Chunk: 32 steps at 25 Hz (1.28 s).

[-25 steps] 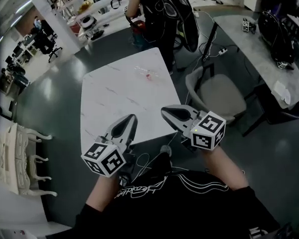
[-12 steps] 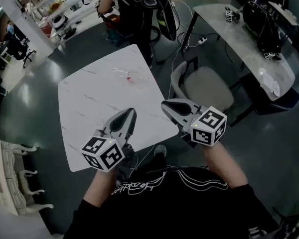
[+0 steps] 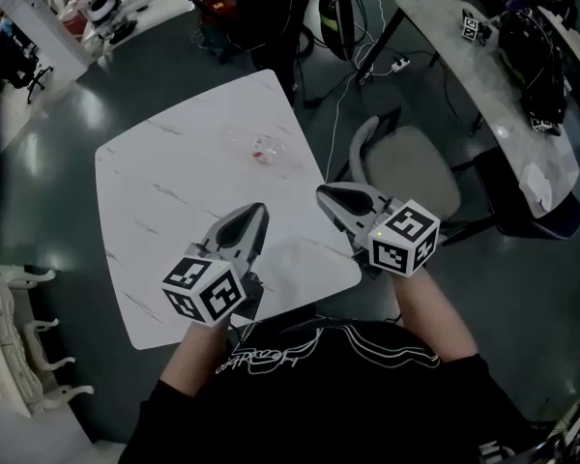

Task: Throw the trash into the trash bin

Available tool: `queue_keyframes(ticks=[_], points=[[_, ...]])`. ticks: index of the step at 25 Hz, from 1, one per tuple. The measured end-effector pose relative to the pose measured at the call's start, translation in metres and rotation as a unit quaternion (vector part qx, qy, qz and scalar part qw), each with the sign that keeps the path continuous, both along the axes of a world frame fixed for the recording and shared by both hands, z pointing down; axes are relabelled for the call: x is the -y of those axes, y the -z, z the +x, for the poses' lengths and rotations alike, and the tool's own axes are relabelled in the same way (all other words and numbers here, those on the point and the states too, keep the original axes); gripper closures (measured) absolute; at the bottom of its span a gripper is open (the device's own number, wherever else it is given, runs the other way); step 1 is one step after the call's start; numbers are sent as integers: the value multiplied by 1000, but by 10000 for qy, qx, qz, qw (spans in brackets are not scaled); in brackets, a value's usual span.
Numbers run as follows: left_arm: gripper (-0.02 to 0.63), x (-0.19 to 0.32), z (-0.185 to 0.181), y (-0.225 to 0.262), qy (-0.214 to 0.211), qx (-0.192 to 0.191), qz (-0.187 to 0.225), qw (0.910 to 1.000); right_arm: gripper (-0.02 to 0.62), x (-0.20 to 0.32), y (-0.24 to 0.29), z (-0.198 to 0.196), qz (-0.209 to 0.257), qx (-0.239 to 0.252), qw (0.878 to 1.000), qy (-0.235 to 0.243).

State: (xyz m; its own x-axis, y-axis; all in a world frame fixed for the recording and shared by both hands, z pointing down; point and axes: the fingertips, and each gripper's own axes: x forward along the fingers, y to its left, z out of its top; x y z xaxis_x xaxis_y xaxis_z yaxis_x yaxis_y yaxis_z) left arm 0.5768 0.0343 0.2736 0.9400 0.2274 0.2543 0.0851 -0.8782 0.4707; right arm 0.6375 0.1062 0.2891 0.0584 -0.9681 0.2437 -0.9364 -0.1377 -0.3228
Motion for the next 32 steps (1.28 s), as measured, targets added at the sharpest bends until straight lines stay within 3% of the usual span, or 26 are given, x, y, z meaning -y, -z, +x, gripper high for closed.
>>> queue_keyframes(ticks=[16, 20, 24, 32], points=[[601, 47, 59, -78, -36, 617, -508, 9968, 556, 55, -100, 79, -1111, 63, 9938, 39], [601, 54, 65, -88, -50, 694, -546, 9961, 456, 65, -121, 92, -1474, -144, 9889, 137], [601, 62, 68, -101, 16, 821, -617, 9947, 351, 78, -144, 96, -1898, -666, 9787, 419], [601, 77, 73, -119, 187, 992, -713, 9923, 324, 95, -189, 104, -2351, -640, 9678, 635]])
